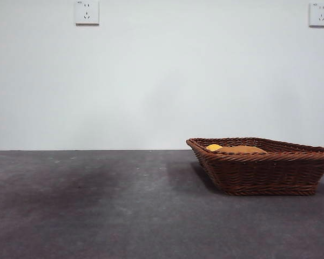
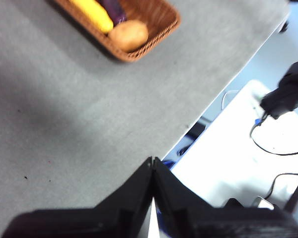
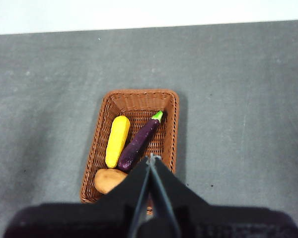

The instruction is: Help me put the vegetables on the table into the basket

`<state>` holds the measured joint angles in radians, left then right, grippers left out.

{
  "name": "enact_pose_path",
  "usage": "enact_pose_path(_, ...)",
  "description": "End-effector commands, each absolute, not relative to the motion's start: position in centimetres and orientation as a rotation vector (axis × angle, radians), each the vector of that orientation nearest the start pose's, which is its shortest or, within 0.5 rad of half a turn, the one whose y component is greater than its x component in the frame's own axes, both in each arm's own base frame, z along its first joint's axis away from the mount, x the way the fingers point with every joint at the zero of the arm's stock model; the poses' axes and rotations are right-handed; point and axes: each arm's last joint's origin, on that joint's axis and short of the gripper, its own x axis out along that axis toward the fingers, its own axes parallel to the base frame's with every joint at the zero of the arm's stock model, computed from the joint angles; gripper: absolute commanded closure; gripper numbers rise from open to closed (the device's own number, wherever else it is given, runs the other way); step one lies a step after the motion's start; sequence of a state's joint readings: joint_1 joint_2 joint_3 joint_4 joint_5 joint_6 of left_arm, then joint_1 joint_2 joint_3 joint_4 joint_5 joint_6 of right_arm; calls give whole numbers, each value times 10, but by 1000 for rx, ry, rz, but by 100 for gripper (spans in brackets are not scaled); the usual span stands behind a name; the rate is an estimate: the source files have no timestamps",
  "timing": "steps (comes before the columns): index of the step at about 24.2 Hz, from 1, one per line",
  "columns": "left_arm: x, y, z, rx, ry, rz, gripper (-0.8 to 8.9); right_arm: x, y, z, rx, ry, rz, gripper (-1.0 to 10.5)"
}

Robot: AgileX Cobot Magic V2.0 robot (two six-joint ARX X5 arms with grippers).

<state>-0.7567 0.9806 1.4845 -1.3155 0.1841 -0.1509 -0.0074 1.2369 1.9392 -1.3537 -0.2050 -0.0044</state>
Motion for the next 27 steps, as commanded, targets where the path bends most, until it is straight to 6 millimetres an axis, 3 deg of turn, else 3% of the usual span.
enact_pose_path(1,90,-85,425,127,838,-804,817,171,5,492,70,707,187,946)
enact_pose_path(4,95,-72,425,202,762,-768,817,190,4,484,75,758,186,946)
enact_pose_path(7,97,-52,399,302,641,-683,817,210,4,474,81,810,184,946)
enact_pose_path(9,100,-41,364,331,491,-600,817,223,4,467,84,846,183,946)
enact_pose_path(13,103,-27,281,232,158,-413,817,244,4,455,91,903,182,946)
enact_pose_path(16,102,-21,225,79,73,-330,817,256,4,447,94,937,180,946)
enact_pose_path(18,102,-19,198,-23,90,-275,817,261,4,443,95,952,179,946)
enact_pose_path(24,100,-13,155,-49,121,-177,817,264,4,441,91,961,169,946)
enact_pose_path(27,96,-9,153,-41,129,-78,817,264,4,441,91,961,169,946)
